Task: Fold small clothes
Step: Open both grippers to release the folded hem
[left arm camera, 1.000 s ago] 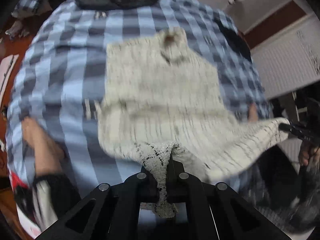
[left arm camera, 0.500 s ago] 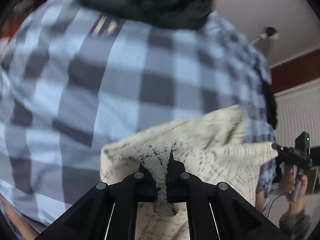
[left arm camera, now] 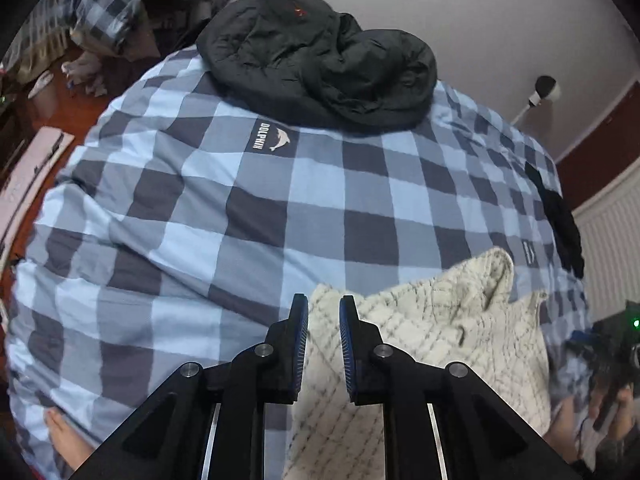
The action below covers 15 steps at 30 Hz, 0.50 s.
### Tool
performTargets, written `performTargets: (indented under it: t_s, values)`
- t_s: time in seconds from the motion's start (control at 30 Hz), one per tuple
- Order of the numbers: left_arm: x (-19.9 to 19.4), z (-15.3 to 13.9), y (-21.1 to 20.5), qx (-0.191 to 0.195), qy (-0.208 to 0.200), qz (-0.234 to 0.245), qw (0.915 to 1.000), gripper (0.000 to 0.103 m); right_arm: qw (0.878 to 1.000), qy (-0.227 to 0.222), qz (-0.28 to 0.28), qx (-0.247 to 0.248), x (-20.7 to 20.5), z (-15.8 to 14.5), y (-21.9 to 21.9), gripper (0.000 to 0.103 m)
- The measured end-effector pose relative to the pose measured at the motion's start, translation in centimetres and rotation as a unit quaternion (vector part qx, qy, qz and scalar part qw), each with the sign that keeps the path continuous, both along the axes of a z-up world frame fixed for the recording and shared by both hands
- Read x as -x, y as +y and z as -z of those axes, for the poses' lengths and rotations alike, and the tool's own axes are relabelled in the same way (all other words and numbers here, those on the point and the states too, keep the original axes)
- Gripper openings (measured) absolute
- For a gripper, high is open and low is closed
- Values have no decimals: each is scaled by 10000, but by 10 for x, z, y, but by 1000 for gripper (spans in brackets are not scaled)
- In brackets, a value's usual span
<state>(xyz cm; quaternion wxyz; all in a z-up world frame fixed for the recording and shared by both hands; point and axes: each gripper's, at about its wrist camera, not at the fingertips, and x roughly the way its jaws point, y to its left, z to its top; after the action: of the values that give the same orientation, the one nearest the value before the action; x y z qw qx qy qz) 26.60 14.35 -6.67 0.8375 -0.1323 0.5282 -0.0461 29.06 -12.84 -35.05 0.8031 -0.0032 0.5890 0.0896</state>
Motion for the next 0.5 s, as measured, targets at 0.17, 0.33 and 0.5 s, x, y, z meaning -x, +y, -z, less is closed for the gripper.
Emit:
performTargets:
  t_s: [0.17,0.33,0.5]
  values:
    - [51,29,-39,-206,343,611,9973,14,9907,558,-1238,0,23,33,86,75]
    - [80,70,-64,1,1172,1250,9852,14,9842,1002,-1381,478,13,82,120,75]
    - [100,90,-79,-347,1283,1747,9756,14,9885,682,-1198,615,-7,82,131,75]
